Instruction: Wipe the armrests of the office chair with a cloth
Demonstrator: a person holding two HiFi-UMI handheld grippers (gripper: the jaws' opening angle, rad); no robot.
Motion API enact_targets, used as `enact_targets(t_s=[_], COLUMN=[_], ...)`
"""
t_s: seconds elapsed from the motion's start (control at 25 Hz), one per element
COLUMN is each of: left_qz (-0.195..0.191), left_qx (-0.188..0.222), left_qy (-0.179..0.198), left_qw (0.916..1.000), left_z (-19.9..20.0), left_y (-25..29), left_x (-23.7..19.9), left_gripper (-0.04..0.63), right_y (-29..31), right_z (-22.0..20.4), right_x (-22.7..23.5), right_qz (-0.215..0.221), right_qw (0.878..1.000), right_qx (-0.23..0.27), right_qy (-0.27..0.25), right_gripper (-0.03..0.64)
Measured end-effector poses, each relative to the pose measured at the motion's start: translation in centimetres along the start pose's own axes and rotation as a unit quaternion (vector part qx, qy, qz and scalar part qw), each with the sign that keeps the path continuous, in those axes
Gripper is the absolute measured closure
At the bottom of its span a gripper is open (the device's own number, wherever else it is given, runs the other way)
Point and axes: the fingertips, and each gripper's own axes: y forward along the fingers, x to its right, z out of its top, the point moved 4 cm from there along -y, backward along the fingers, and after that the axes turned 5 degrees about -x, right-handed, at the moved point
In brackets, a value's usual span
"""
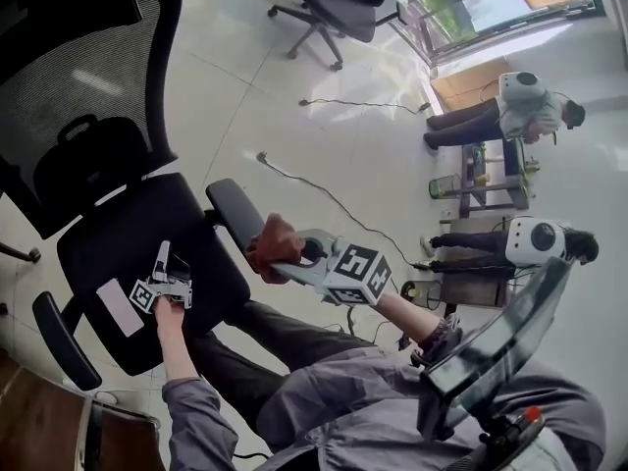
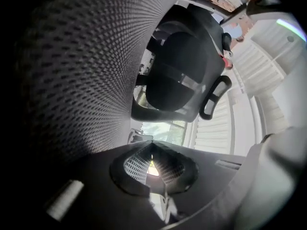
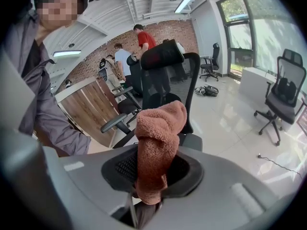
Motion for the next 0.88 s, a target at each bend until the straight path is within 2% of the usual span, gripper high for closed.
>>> enact_targets(t_s=[0.08, 0.16, 0.2, 0.28, 0.4, 0.48, 0.52, 0.6, 0.64, 0.72, 0.76, 0.8, 0.88], left_qz=[-0.026, -0.08, -0.111, -0.159, -0.221, -0.275, -0.31, -0.382, -0.409, -0.444, -0.447, -0.435, -0.372], left_qx=[0.014, 0.016, -0.002, -0.072, -0.184, -0.235, -0.252, -0.26, -0.253, -0.243, -0.247, -0.258, -0.288], left_qy=[-0.005, -0.011, -0.007, 0.034, 0.08, 0.1, 0.112, 0.125, 0.127, 0.124, 0.123, 0.125, 0.153], left_qw=[0.9995, 0.9966, 0.9938, 0.984, 0.9545, 0.9269, 0.9098, 0.8781, 0.8677, 0.8536, 0.851, 0.8533, 0.8692], left_z=[0.8, 0.7, 0.0, -2.4, -7.8, -12.0, -13.6, -15.6, -16.6, -19.2, -20.4, -21.3, -22.9], left_y=[-0.4, -0.2, 0.1, 0.7, 1.6, 2.1, 2.0, 1.6, 1.8, 2.7, 3.0, 3.2, 3.6], left_x=[0.2, 2.0, 3.5, 8.0, 17.0, 24.2, 28.3, 36.4, 40.3, 47.7, 50.3, 51.9, 52.8], left_gripper=[0.594, 0.585, 0.586, 0.586, 0.586, 0.588, 0.591, 0.58, 0.581, 0.581, 0.581, 0.58, 0.58], right_y=[0.1, -0.7, -1.2, -1.9, -2.9, -4.1, -4.4, -5.0, -5.4, -6.4, -6.8, -7.2, -7.9], right_z=[-0.4, -0.6, -0.6, -0.4, 0.8, 2.2, 3.2, 5.3, 6.3, 8.1, 8.9, 9.6, 10.9], right_x=[0.1, 0.3, 0.4, 0.1, -0.8, -1.5, -1.9, -2.9, -3.3, -3.9, -4.1, -4.4, -4.8], right_qz=[-0.004, -0.009, -0.009, -0.006, 0.004, 0.013, 0.019, 0.033, 0.039, 0.048, 0.052, 0.056, 0.064], right_qw=[1.0, 1.0, 1.0, 1.0, 0.999, 0.999, 0.998, 0.996, 0.995, 0.992, 0.991, 0.989, 0.986], right_qx=[0.002, 0.006, 0.009, 0.018, 0.038, 0.052, 0.062, 0.086, 0.096, 0.115, 0.125, 0.134, 0.152], right_qy=[0.001, 0.002, 0.003, 0.005, 0.005, 0.003, 0.001, -0.003, -0.005, -0.008, -0.008, -0.008, -0.007], right_gripper=[0.517, 0.517, 0.517, 0.517, 0.517, 0.517, 0.517, 0.517, 0.517, 0.517, 0.517, 0.517, 0.517])
